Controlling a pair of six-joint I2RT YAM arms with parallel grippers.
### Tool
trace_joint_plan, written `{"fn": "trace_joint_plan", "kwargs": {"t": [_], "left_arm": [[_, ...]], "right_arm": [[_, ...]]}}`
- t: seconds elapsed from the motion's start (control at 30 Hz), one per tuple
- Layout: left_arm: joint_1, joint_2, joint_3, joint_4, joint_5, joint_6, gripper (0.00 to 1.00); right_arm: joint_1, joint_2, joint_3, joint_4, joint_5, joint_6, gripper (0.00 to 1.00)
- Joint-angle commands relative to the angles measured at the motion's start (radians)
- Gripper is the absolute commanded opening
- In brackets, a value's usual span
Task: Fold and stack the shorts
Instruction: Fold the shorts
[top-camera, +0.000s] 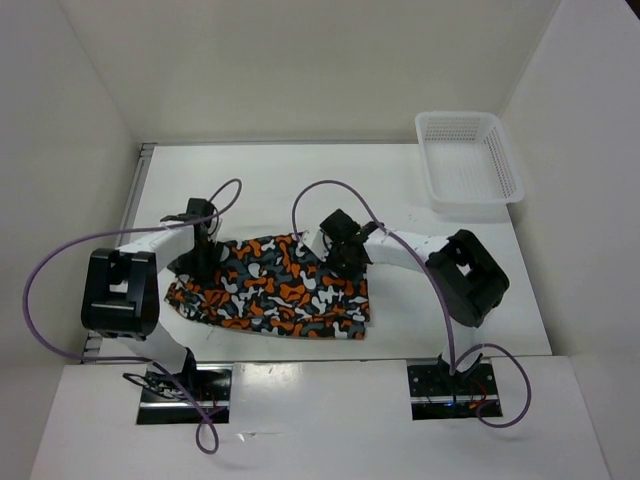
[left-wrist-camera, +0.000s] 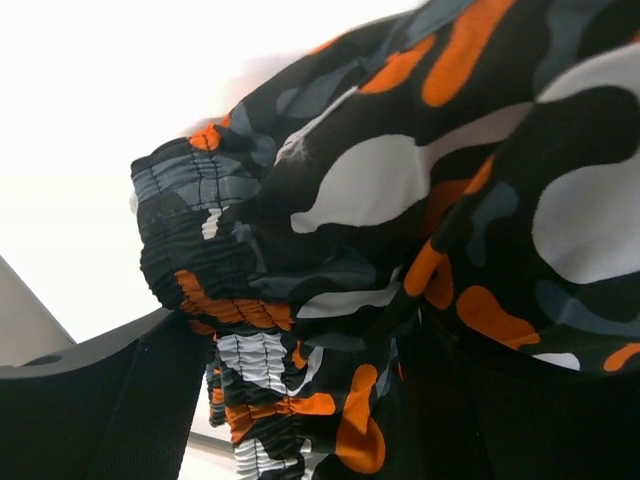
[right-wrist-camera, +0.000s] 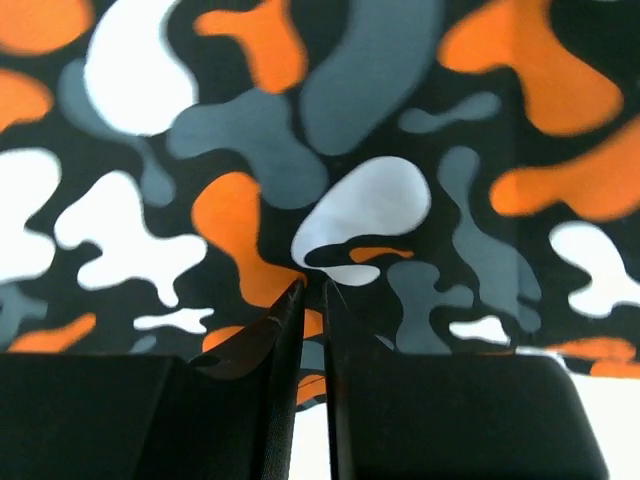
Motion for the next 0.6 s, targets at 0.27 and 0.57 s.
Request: {"fn": "trace_joint_plan", "kwargs": {"t": [0.27,0.57], "left_arm": [[-0.088,0.353,0.459,0.02,0.219,-0.025,0.79],[-0.068,0.397,0.772,-0.04,0.279,-0.025,0.91]], "right_arm": [[-0.193,0.354,0.424,0.117,0.462,0.012,0.15],[-0.216,0.39,0.755,0.071,0.463,0.208,0.26]]}}
